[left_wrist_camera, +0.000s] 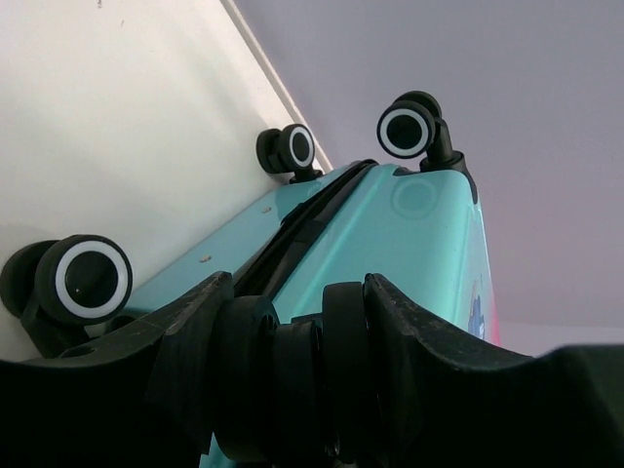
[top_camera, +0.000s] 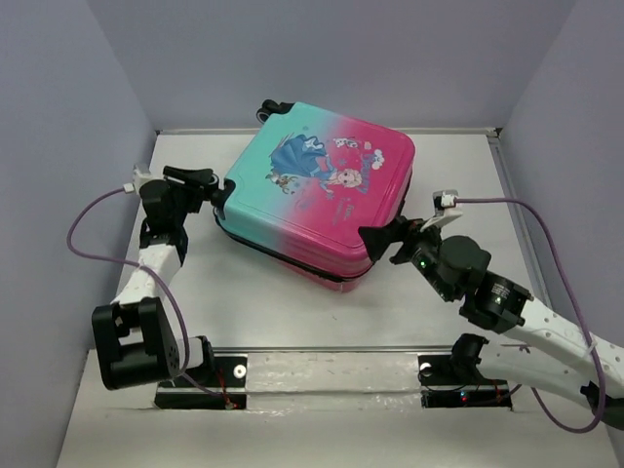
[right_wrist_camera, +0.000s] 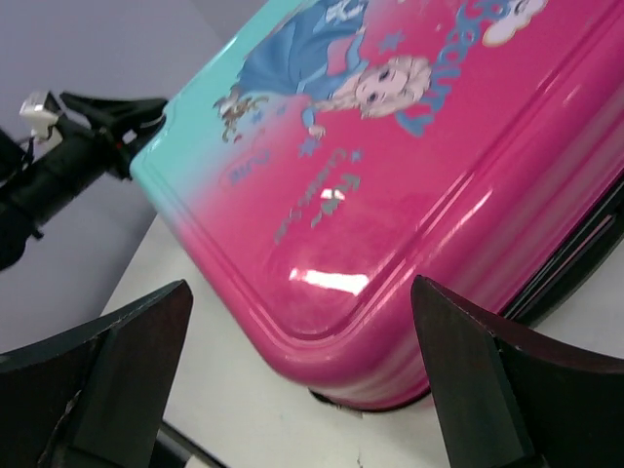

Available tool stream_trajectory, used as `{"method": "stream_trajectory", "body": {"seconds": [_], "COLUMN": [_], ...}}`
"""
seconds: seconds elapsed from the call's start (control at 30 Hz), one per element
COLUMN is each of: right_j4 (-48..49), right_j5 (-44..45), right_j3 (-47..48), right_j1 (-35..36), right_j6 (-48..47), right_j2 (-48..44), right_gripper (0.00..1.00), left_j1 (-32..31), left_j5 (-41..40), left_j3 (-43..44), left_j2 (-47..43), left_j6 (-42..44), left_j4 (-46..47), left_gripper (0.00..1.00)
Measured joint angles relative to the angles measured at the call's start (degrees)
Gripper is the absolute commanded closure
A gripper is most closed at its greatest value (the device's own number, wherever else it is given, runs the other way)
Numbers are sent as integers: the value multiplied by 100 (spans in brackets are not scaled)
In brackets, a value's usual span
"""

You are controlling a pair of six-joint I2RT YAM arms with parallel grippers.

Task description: Pack the luggage

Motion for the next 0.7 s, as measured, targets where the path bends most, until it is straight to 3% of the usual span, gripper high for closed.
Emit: {"method": "stream_trajectory", "body": {"seconds": [0.17, 0.37, 0.4, 0.53, 0.7], "right_j4": [-35, 7, 7, 313, 420], "right_j5": [-474, -2444, -2686, -3832, -4946], "right_j3": [455, 544, 601, 1259, 1915], "right_j1": [-1134, -3934, -4148, -4485, -4402], "right_j6": [-310, -518, -551, -704, -916], "right_j2": [535, 1705, 1961, 3008, 3891], "right_gripper": [0, 2, 3, 5, 8], "left_j1": [-17, -33, -50, -138, -184], "left_j5": [-146, -173, -179, -269, -291], "left_j3": [-682, -1412, -1488, -1659, -1703], "left_j2": [-841, -2236, -2487, -3532, -3965], "left_j6": [-96, -170, -170, -87, -2], "left_j4": [66, -260, -369, -933, -1399], "left_gripper": [94, 94, 94, 94, 94]}}
